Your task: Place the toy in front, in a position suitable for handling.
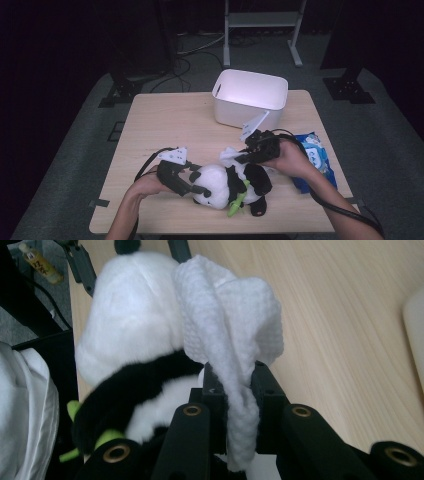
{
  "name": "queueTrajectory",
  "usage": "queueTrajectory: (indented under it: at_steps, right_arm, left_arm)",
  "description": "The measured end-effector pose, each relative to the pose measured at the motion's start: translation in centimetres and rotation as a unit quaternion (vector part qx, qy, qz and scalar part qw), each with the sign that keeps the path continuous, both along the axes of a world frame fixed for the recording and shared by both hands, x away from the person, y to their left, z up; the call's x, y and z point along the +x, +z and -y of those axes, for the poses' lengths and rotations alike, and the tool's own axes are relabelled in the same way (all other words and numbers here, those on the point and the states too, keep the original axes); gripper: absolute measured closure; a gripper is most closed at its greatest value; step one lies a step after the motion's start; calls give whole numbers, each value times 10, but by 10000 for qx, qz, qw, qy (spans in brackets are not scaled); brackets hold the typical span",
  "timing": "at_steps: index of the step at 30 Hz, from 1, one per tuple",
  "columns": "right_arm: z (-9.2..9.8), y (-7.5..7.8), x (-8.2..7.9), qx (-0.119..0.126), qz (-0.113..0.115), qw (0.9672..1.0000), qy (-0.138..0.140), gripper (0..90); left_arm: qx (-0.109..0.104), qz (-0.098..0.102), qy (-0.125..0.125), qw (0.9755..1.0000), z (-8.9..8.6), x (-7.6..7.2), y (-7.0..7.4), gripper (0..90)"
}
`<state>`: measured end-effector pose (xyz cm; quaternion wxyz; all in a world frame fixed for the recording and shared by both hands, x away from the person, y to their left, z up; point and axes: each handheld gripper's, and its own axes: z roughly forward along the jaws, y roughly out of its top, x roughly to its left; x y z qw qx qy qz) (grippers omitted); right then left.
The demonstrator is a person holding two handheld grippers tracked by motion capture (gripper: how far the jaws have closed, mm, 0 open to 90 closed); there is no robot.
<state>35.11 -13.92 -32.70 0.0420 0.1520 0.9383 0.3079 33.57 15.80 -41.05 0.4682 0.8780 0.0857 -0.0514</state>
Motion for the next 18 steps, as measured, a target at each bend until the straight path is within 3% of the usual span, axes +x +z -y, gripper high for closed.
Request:
queueTrajectory:
  at_steps: [8, 11, 18]
  right_arm:
    - [28, -4, -11, 244, -60, 9995, -217, 793]
    - [29, -6, -13, 287, -48, 9994, -204, 793]
    - [27, -12, -18, 411, -104, 9990, -119, 796]
  left_arm:
    - [-6, -88, 41, 10000, 1, 0, 0, 238]
    - [26, -124, 56, 9999, 1, 0, 1, 202]
    - [106, -446, 199, 9987, 6, 2, 0, 93]
